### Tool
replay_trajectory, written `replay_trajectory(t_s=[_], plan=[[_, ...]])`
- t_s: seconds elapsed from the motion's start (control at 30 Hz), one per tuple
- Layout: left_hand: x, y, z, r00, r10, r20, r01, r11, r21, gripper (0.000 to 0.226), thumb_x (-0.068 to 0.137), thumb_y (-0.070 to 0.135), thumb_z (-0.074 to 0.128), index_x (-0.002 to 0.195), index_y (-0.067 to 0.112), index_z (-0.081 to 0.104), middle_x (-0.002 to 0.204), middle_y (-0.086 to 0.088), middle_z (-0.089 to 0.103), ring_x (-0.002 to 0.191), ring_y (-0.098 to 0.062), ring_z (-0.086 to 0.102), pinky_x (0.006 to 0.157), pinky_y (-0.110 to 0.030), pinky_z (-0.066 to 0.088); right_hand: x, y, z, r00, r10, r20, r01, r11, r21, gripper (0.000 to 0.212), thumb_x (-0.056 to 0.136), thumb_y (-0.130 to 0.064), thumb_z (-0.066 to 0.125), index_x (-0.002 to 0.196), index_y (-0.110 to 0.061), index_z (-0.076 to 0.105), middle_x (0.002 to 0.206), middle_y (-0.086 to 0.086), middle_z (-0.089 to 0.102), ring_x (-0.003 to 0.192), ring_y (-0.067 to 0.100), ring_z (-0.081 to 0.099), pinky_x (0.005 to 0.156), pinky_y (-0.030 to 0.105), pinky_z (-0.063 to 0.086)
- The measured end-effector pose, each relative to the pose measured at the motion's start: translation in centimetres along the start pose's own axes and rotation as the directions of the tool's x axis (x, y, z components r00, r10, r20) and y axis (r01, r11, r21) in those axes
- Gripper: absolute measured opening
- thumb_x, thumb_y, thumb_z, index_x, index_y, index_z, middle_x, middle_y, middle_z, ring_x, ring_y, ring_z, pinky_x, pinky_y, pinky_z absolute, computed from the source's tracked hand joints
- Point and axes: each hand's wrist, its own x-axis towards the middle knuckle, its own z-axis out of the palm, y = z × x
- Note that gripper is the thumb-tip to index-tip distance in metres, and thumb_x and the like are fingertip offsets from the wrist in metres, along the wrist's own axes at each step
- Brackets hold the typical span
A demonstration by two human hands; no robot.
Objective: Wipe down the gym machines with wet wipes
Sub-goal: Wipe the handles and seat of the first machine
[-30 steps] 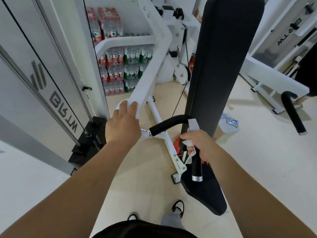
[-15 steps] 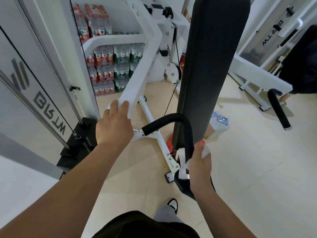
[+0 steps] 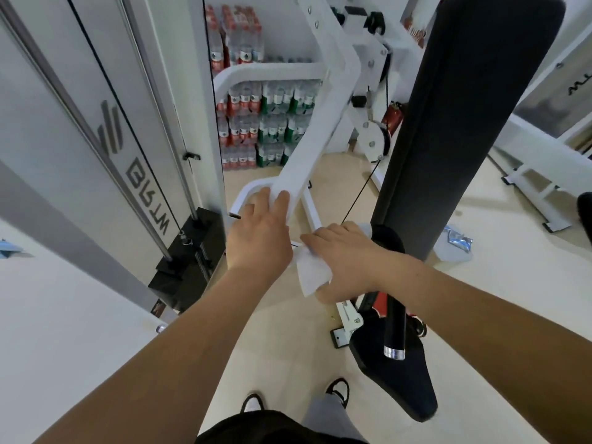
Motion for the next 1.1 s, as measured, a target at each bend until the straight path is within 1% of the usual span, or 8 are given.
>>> replay_trajectory(t_s=[0.23,0.37,0.5,0.63,0.73,0.93,1.0,1.1], plan=[[0.1,0.1,-0.2,1.000,-0.011,0.004,0.011,1.000,0.010,0.059,0.096,0.030,0.059,0.147,0.029,0.030,0.157,-0.003,0.033,0.126,-0.030,0.052,0.074,-0.038,0.048,4.6,-1.7,-4.7,0.886,0.044,0.462,-0.134,0.977,0.164,0.104,0.058,-0.071,0.087,0.142,-0.023,0.051,0.130,-0.010,0.060,0.116,0.019,0.061,0.101,0.039,0.052],[0.0,0.0,-0.2,1.000,0.000,-0.013,0.001,1.000,0.013,0.059,0.097,0.030,0.059,0.149,0.029,0.031,0.159,-0.002,0.032,0.125,-0.029,0.053,0.073,-0.037,0.046,4.7,-2.2,-3.3,0.966,0.107,0.236,-0.079,0.989,-0.125,0.007,0.081,-0.022,0.063,0.084,-0.015,0.064,0.073,-0.003,0.061,0.060,0.018,0.057,0.066,0.033,0.056],[-0.2,0.1,-0.3,1.000,0.004,-0.003,-0.004,1.000,0.026,0.058,0.099,0.032,0.058,0.151,0.028,0.031,0.160,-0.002,0.031,0.123,-0.031,0.054,0.077,-0.041,0.051,3.5,-1.0,-2.1,0.998,0.041,0.043,-0.033,0.982,-0.185,0.014,0.082,-0.018,0.052,0.068,-0.019,0.052,0.066,-0.002,0.054,0.055,0.020,0.053,0.057,0.029,0.048],[-0.2,0.3,-0.5,1.000,-0.007,0.002,0.007,1.000,0.026,0.055,0.102,0.033,0.053,0.152,0.028,0.029,0.161,-0.003,0.030,0.122,-0.032,0.054,0.077,-0.043,0.052,2.1,2.6,-0.9,0.986,0.138,-0.091,-0.157,0.957,-0.244,0.007,0.088,-0.021,0.055,0.082,-0.019,0.059,0.073,-0.002,0.056,0.063,0.019,0.055,0.058,0.032,0.040],[-0.3,0.3,-0.6,1.000,-0.008,0.013,0.007,1.000,0.025,0.054,0.103,0.032,0.051,0.152,0.027,0.028,0.161,-0.004,0.028,0.124,-0.032,0.053,0.081,-0.044,0.053,0.1,6.2,0.5,0.910,0.374,-0.181,-0.365,0.927,0.082,0.007,0.086,-0.017,0.057,0.091,-0.020,0.062,0.081,-0.002,0.061,0.076,0.022,0.061,0.063,0.032,0.045],[-0.5,0.4,-0.8,0.999,0.016,0.036,-0.018,0.998,0.057,0.057,0.104,0.032,0.050,0.154,0.025,0.023,0.165,-0.009,0.025,0.137,-0.032,0.043,0.098,-0.047,0.049,-3.1,5.7,4.2,0.653,0.756,-0.036,-0.308,0.309,0.900,0.010,0.087,-0.024,0.070,0.087,-0.015,0.065,0.084,0.007,0.066,0.076,0.024,0.064,0.063,0.034,0.052],[-0.5,0.4,-1.0,0.999,0.029,0.039,-0.031,0.999,0.041,0.056,0.103,0.030,0.052,0.152,0.025,0.025,0.163,-0.009,0.027,0.135,-0.033,0.044,0.096,-0.048,0.050,-4.5,4.5,5.0,0.617,0.778,0.117,-0.239,0.044,0.970,0.013,0.090,-0.024,0.072,0.094,-0.016,0.064,0.090,0.009,0.067,0.080,0.023,0.064,0.067,0.032,0.050],[-0.5,0.4,-0.8,0.998,0.034,0.043,-0.036,0.998,0.049,0.055,0.102,0.029,0.054,0.150,0.023,0.028,0.161,-0.011,0.030,0.134,-0.034,0.045,0.095,-0.049,0.051,-6.2,2.0,7.2,0.550,0.812,0.195,-0.221,-0.083,0.972,0.016,0.094,-0.026,0.068,0.100,-0.013,0.061,0.086,0.006,0.066,0.076,0.018,0.064,0.063,0.028,0.048]])
